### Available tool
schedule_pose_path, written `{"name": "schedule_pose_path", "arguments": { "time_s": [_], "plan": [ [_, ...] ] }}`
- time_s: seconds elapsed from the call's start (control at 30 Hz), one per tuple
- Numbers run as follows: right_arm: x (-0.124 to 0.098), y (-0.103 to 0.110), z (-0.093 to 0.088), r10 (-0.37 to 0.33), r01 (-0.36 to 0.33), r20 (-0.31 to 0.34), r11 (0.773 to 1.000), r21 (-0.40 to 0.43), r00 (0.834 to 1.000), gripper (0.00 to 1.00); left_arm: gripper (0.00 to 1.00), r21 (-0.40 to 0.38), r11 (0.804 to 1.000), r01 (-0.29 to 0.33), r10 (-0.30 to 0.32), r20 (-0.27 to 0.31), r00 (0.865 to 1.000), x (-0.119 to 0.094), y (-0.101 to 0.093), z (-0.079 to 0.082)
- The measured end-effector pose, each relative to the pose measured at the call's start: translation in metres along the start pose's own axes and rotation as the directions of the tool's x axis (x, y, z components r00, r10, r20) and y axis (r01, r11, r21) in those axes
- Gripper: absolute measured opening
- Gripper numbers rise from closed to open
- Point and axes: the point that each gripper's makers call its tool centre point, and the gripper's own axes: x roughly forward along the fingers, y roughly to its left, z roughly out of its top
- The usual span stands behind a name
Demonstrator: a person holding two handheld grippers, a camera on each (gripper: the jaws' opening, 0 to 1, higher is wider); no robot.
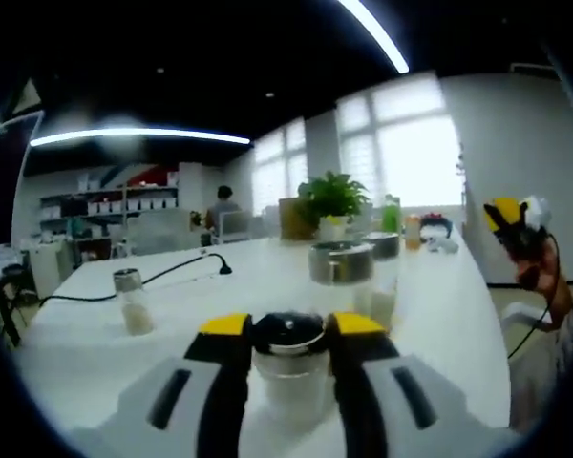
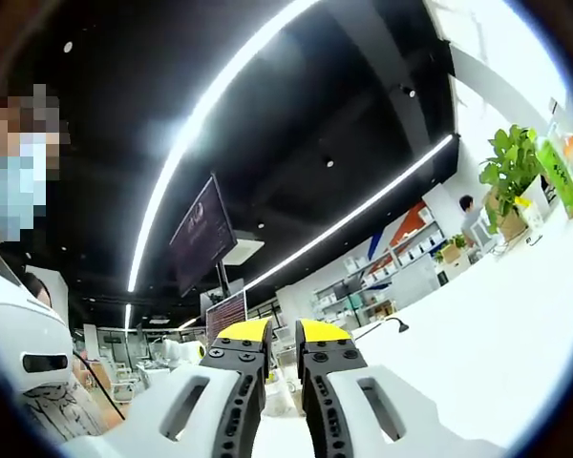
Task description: Rotate the seasoning bottle until the label or dispensing opening points toward the visible target arrow and the bottle remains upright within the marked orientation range
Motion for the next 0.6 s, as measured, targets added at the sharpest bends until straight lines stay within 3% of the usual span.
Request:
{"name": "schedule_pose_path", "arguments": {
  "time_s": [0.2, 0.27, 0.33, 0.47, 0.6],
  "plan": [
    [0.0, -0.001, 0.005, 0.007, -0.007, 0.003, 1.0, 0.0, 1.0, 0.08, 0.33, 0.002, 0.999, 0.036, -0.036, -0.002, 0.999, 0.001, 0.0, 0.0],
    [0.003, -0.005, 0.008, -0.022, 0.022, 0.009, 1.0, 0.013, 1.0, 0.08, 0.33, 0.0, 0.998, 0.062, -0.062, -0.019, 0.998, 0.001, 0.001, -0.001],
    [0.005, 0.004, 0.013, -0.002, 0.001, 0.034, 1.0, 0.015, 0.999, 0.08, 0.33, -0.003, 0.996, 0.094, -0.094, -0.049, 0.994, 0.0, 0.002, -0.002],
    [0.007, 0.017, 0.004, 0.024, -0.024, -0.014, 0.999, -0.027, 1.0, 0.08, 0.33, 0.008, 0.99, 0.138, -0.137, -0.074, 0.988, 0.001, 0.001, -0.003],
    [0.003, 0.013, 0.0, 0.021, -0.021, -0.011, 1.0, 0.004, 1.0, 0.08, 0.33, 0.012, 0.986, 0.167, -0.165, -0.088, 0.982, 0.002, -0.001, -0.004]
  ]
}}
